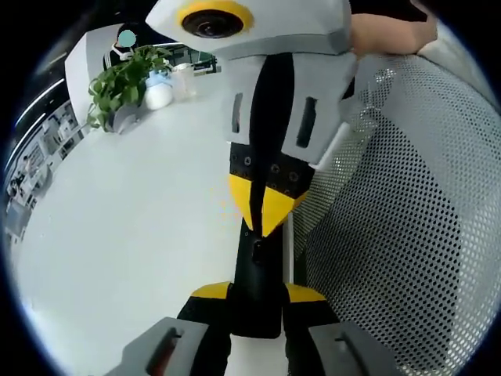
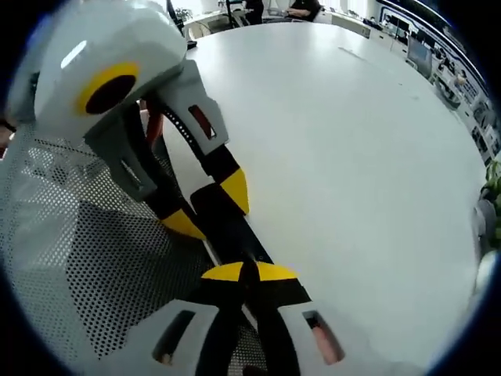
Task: Press the specified remote control buttons in sequence, fully releasing each button before pressing the next.
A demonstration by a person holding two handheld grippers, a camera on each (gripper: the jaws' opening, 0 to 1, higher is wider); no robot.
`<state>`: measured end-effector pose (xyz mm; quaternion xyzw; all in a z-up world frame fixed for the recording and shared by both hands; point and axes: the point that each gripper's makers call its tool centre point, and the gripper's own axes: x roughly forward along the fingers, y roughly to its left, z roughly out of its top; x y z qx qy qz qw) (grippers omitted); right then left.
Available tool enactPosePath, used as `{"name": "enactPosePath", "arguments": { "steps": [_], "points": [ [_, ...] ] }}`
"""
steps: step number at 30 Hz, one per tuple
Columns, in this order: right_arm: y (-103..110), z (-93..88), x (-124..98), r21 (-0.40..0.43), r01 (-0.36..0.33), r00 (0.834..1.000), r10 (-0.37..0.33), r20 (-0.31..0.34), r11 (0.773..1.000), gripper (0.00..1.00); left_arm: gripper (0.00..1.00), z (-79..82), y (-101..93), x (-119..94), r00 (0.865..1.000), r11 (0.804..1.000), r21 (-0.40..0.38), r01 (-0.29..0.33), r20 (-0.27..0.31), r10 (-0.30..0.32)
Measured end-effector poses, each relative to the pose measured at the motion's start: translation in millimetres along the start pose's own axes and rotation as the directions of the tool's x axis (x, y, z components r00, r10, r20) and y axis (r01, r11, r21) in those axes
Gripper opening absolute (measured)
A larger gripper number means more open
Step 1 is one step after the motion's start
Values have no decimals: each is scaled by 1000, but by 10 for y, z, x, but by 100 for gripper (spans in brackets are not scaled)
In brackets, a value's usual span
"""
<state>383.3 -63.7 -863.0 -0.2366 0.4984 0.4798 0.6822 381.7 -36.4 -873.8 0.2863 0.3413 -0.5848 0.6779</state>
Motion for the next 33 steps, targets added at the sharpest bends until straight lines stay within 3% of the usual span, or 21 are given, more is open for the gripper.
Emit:
{"name": "enactPosePath", "arguments": {
  "steps": [5,20,26,29,33],
  "points": [
    [-58,-4,3,-42,41,999,-42,-10,998,2,24,0,2,1,1000,1000,1,1,0,-1],
    [-55,-5,22,-76,52,998,-55,-36,996,2,24,1,0,3,1000,1000,3,2,-3,-2],
    [-64,-2,30,-155,91,994,-100,-52,984,0,24,0,4,8,1000,1000,2,2,-4,-2],
    [-75,-1,27,-155,90,994,-100,-54,984,0,24,1,4,9,1000,1000,2,2,-4,-2],
    [-91,-3,19,-90,70,997,-73,-34,993,0,24,2,5,9,1000,1000,1,2,-3,-2]
  ]
}}
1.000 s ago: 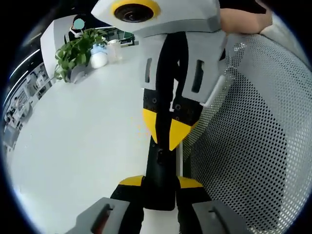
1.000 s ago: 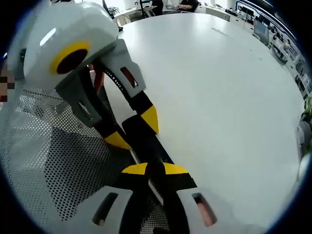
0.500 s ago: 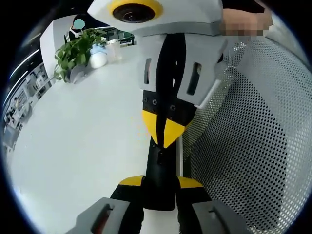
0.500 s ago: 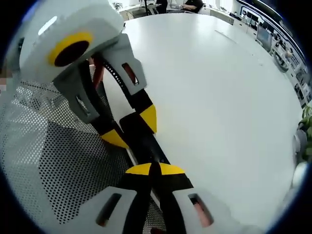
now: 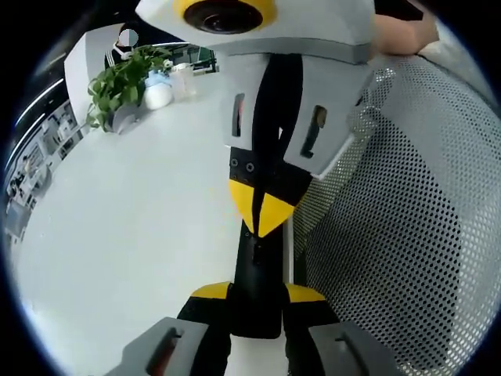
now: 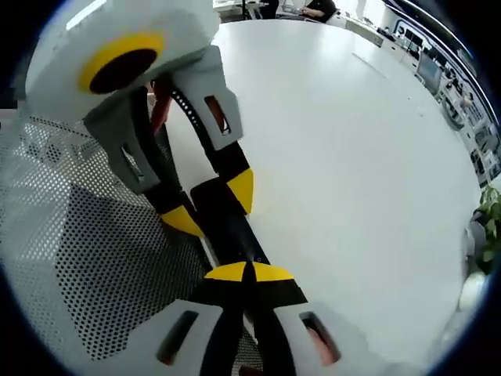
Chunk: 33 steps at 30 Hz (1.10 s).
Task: Press the specified remote control buttons in sequence, fully releasing each button before pressing the next.
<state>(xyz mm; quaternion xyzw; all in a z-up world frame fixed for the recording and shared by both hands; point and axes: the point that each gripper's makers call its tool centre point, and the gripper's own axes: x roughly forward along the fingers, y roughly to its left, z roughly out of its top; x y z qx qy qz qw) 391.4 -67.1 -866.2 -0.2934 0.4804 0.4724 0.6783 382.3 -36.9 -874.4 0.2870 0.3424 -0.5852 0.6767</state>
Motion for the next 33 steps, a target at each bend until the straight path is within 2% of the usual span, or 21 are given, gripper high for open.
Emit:
{"name": "enactPosePath", "arguments": {
  "steps": [10,24,33],
  "points": [
    [-8,2,1,69,-19,1000,18,8,997,0,24,4,3,2,1000,1000,-1,-4,2,4],
    [-58,-27,-19,36,16,1000,-16,-6,999,0,24,15,31,8,1000,1000,-10,-17,8,17],
    [-38,-28,-26,42,2,1000,-2,-2,999,0,24,12,83,7,999,999,-28,-38,11,38]
  ]
}}
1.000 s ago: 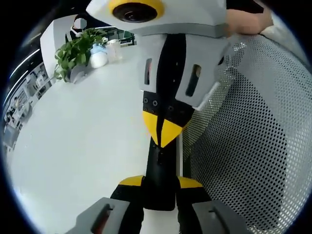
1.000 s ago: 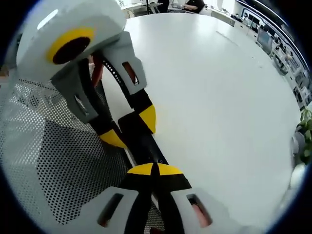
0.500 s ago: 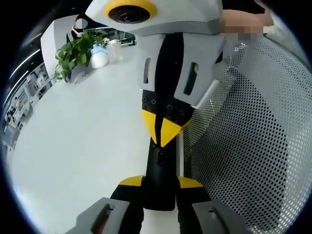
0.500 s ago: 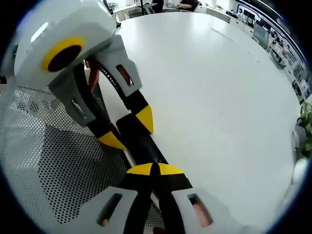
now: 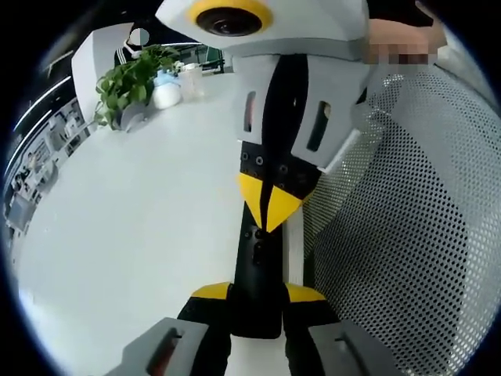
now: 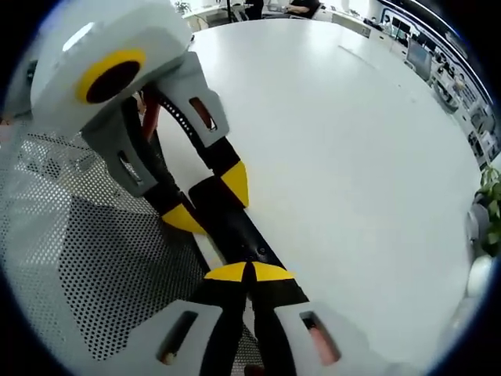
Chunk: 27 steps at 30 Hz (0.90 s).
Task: Press the specified remote control buttons in sequence, fully releasing each button before pressing the next.
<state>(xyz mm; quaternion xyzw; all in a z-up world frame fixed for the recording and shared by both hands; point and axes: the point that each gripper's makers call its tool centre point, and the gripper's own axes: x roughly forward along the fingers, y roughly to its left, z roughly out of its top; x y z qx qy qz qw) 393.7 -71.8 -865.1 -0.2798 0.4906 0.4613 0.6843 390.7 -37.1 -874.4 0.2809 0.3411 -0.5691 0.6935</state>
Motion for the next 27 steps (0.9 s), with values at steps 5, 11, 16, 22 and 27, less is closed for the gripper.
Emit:
{"name": "enactPosePath", "arguments": {
  "steps": [5,11,16,22,27],
  "points": [
    [26,9,7,-10,-6,1000,6,1,1000,0,24,2,11,-1,1000,1000,-8,-4,0,4],
    [40,16,14,-18,-10,1000,10,3,1000,0,24,5,7,-4,1000,1000,-11,-3,4,3],
    [61,22,16,-24,-17,1000,17,5,1000,0,24,1,11,0,1000,1000,-11,-2,6,2],
    [71,19,26,-20,-22,1000,22,4,1000,0,24,3,10,-3,1000,1000,-7,-2,9,2],
    [91,16,35,-32,-28,1000,28,-1,999,0,24,5,10,0,1000,1000,-12,-1,11,1]
  ]
}}
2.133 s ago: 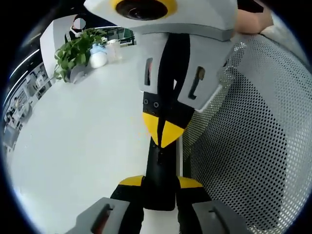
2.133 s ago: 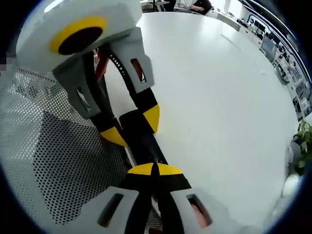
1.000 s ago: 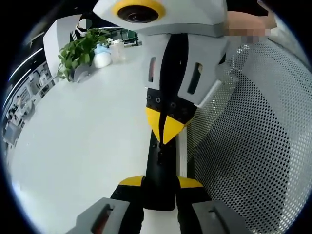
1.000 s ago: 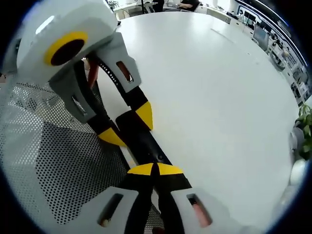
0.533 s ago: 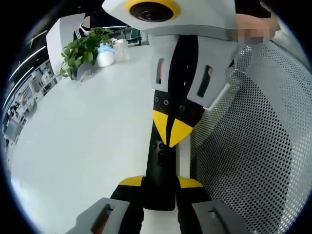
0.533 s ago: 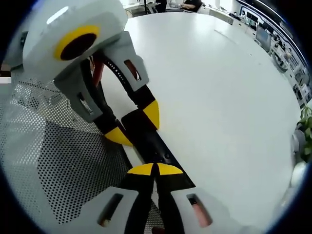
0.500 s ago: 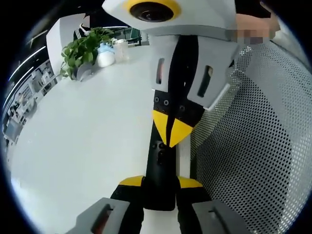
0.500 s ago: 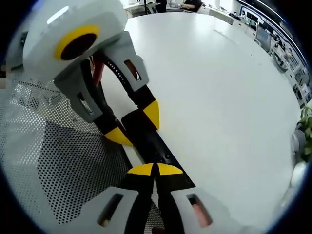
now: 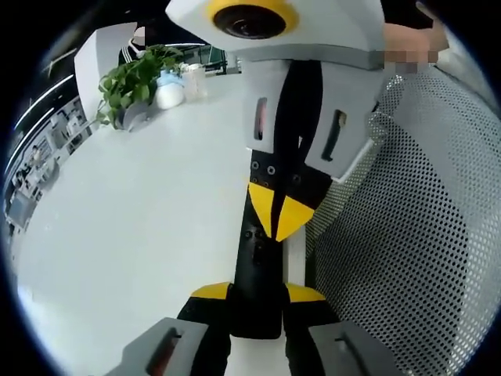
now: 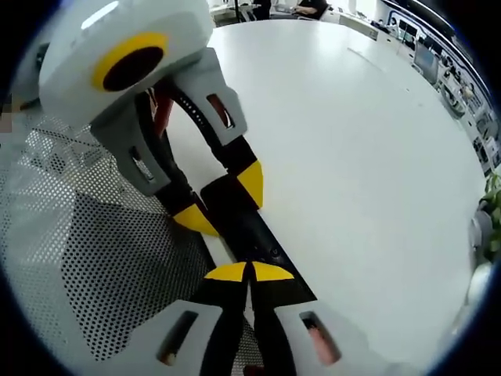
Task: Press the specified remote control buttons in sequence, fully releasing each button before pressing the next.
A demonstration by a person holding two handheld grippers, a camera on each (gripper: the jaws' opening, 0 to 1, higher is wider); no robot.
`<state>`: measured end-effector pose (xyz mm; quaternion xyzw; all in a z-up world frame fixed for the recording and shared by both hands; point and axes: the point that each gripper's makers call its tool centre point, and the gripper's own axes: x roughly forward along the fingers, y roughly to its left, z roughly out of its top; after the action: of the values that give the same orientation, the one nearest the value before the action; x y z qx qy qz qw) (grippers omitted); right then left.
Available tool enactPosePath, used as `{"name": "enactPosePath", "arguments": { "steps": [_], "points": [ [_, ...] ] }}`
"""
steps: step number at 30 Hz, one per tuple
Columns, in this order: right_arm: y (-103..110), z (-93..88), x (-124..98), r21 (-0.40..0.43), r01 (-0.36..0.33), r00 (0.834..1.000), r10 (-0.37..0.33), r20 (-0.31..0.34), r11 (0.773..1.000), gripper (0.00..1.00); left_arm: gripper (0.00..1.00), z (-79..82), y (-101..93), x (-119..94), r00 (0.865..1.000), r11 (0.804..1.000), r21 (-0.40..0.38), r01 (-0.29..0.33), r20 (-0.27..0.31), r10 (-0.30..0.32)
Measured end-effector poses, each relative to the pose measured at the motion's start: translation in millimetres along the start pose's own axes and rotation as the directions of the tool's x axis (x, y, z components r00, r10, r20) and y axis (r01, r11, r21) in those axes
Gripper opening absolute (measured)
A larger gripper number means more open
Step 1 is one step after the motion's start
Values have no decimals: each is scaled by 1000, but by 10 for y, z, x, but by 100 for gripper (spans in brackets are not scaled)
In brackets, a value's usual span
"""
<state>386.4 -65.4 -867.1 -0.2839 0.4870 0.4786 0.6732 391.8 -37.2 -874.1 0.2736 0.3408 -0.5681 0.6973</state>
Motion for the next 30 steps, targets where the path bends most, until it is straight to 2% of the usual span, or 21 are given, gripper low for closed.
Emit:
{"name": "enactPosePath", "arguments": {
  "steps": [12,18,24,27,30],
  "points": [
    [9,-5,20,-3,-17,1000,17,-4,1000,0,25,5,-2,5,1000,1000,-2,0,2,0],
    [20,-4,35,-36,-12,1000,12,-14,999,0,25,9,0,8,1000,1000,-2,-4,2,4],
    [3,-4,30,13,-30,1000,30,1,999,0,25,11,2,11,1000,1000,-5,-5,3,5],
    [-4,-4,24,66,-40,999,40,1,997,0,25,11,3,12,1000,1000,-5,-5,4,5],
    [8,-5,18,67,-41,999,42,-3,997,0,25,7,4,13,1000,1000,-7,-5,5,5]
  ]
}}
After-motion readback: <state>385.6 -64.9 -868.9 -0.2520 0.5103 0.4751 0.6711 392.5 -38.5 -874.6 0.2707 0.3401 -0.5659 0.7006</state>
